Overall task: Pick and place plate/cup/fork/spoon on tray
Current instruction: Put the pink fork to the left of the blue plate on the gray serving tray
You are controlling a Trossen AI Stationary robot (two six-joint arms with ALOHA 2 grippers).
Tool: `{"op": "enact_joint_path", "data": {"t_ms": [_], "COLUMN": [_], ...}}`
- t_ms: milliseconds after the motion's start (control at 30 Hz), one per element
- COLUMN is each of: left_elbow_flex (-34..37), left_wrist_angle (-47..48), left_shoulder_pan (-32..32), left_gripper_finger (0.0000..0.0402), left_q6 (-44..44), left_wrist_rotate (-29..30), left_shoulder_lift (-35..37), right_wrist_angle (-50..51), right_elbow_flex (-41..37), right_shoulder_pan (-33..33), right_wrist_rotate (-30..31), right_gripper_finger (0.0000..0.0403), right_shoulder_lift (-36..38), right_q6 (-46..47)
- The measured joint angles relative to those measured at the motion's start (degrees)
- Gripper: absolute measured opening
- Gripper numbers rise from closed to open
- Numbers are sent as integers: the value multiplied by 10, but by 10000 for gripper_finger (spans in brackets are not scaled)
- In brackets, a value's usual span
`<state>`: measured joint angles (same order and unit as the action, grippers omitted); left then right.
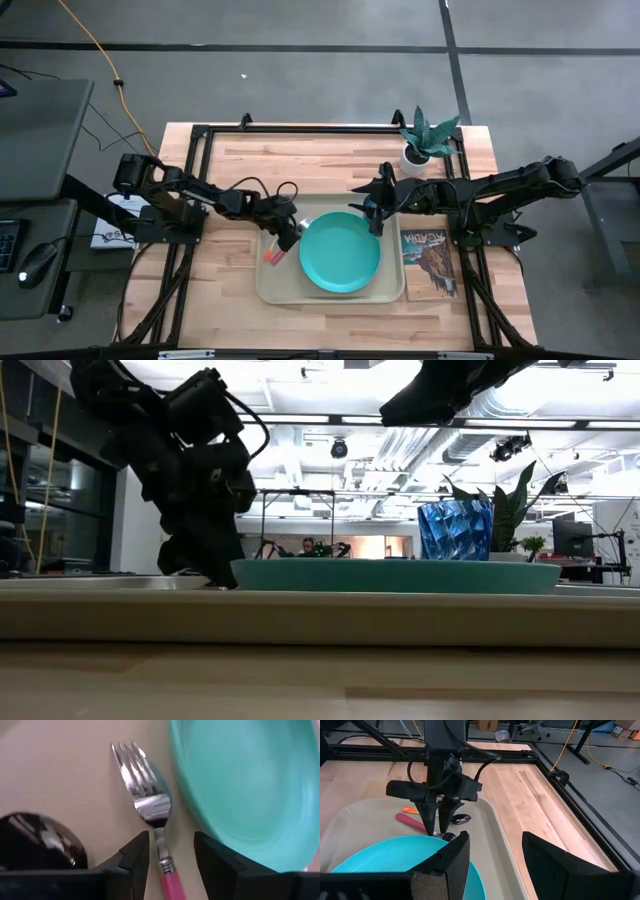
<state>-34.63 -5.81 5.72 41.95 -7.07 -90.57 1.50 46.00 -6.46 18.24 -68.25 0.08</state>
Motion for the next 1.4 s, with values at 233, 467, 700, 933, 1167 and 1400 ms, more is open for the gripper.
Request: {"op": "enact_joint_path", "data": {"t_ms": [233, 467, 700, 933, 1167, 1400], "left_elbow_flex": [-2, -1, -1, 0, 0, 0], "left_wrist_angle": [-41, -72, -74, -88, -90, -29], "left_shoulder_pan": [4, 10, 14, 14, 21, 40], "left_gripper_finger": [137, 131, 80, 10, 1, 0], "left_q6": [0, -1, -1, -6, -21, -43], "left_wrist_rotate": [-19, -32, -32, -32, -29, -5], "left_shoulder_lift": [-44, -52, -52, -52, -38, 49], "right_wrist_angle": [0, 0, 0, 0, 0, 0], "right_elbow_flex": [0, 0, 0, 0, 0, 0], "right_shoulder_pan": [0, 0, 0, 0, 0, 0], "right_wrist_rotate": [0, 0, 0, 0, 0, 0], "right_gripper_finger": [172, 172, 172, 172, 172, 172], "right_shoulder_lift": [0, 0, 0, 0, 0, 0], "right_q6": [0, 0, 0, 0, 0, 0]}}
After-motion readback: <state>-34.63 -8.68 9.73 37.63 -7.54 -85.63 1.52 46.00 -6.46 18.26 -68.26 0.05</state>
